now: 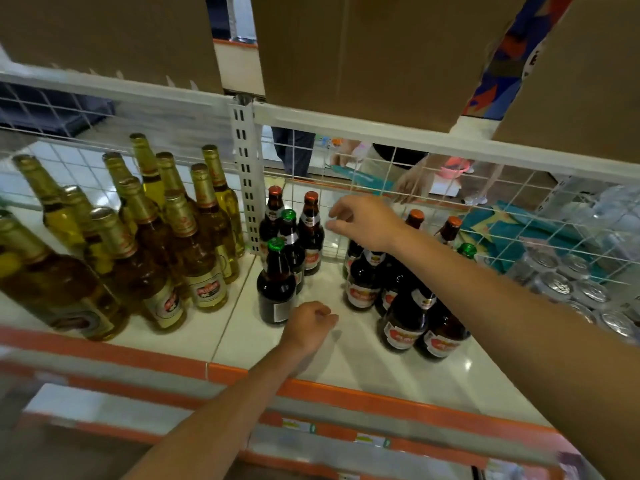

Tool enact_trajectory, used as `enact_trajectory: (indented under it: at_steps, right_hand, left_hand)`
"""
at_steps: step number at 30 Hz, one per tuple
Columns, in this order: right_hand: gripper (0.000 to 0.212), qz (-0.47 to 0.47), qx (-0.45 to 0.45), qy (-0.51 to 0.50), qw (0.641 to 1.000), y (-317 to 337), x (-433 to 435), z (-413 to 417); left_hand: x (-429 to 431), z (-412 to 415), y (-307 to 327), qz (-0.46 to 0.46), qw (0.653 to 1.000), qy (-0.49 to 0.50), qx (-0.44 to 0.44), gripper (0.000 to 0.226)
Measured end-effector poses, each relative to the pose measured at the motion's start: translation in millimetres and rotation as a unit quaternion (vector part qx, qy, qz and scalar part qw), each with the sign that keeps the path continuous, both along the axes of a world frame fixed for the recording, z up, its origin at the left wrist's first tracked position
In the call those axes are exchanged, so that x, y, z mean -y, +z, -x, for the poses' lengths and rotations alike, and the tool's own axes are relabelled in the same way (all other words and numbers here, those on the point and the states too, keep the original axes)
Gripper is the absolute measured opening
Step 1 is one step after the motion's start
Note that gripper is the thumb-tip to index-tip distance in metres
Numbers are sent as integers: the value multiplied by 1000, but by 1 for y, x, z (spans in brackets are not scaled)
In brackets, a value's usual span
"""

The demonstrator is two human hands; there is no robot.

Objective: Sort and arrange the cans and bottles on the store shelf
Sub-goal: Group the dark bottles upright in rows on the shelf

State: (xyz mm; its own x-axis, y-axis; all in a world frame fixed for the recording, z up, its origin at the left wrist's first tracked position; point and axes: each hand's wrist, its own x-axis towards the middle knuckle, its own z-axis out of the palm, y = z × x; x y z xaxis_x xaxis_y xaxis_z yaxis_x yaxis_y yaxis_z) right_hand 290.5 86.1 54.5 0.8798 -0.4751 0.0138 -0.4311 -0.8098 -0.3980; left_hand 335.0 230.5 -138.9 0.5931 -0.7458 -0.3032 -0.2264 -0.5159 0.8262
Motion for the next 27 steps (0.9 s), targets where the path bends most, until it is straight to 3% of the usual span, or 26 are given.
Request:
enact_trajectory:
  at_steps: [2,6,9,11,17,22,27]
  right_hand:
    - [37,-13,-5,24,1000,2,-21,-14]
    - [55,-21,-41,60,997,-3,-61,-37]
    - [64,7,-71,61,996,-16,-82,-49]
    - [56,33,-58,46,997,-21,-90,-53]
    - [45,38,-42,33,998,-19,-92,-54]
    - [36,46,-82,82,992,-14,-86,-53]
    - [33,-5,-117,110,987,-10,-79,-52]
  left_hand:
    - [-30,-18,0,-11,1000,8,19,9]
    - [-83,-64,-1,-22,993,84,79,7]
    - [-93,-89,2,-7,992,99,71,47]
    - [-87,-95,10,-10,996,61,69,65]
    - [-80,-89,11,62,998,28,-5,82]
    - [-80,-87,3,45,998,0,33,73]
    - [-83,-86,-5,65,996,-33,42,66]
